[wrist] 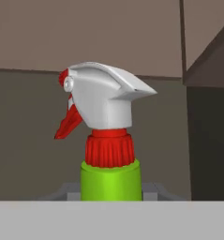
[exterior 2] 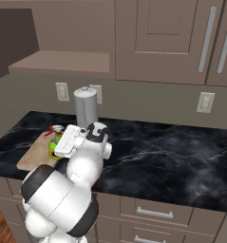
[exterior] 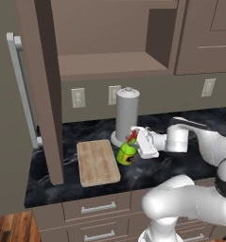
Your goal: Grab the spray bottle from the cabinet, then place it next to the cutting board for sanitizing. Then grab the dish brush from the countertop next to the sink and place it next to the cutting board.
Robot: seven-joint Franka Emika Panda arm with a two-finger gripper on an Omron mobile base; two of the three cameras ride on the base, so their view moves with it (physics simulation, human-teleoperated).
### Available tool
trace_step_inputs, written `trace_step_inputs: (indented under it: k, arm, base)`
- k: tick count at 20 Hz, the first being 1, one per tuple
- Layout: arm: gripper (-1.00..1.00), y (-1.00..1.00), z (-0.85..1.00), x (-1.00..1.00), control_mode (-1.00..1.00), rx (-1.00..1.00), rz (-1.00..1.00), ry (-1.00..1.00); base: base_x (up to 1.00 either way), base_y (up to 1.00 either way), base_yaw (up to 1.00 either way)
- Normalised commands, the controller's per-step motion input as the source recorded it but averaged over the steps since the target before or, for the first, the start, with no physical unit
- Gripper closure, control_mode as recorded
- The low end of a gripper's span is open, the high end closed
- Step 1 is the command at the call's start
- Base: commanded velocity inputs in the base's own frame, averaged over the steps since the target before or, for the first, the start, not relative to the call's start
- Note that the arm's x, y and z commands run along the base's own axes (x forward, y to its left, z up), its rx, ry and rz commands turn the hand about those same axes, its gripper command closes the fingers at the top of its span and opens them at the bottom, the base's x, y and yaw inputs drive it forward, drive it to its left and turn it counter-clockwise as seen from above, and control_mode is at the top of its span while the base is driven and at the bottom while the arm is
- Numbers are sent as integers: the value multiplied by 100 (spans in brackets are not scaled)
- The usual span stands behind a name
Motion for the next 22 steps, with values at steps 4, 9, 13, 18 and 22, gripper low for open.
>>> trace_step_inputs:
  k: [4, 9, 13, 18, 22]
  arm:
    - [100, -22, 0, 17, -100, -3, 6, 5]
    - [100, -8, 0, 8, -100, -14, 0, 7]
    - [100, 0, 0, 2, -100, -4, -3, 0]
    - [100, 0, -1, -10, -100, -5, -11, -1]
    - [100, 15, -9, -23, -100, -15, -23, -3]
  base:
    - [0, 0, 0]
    - [0, 0, 0]
    - [0, 0, 0]
    - [0, 0, 0]
    - [0, 0, 0]
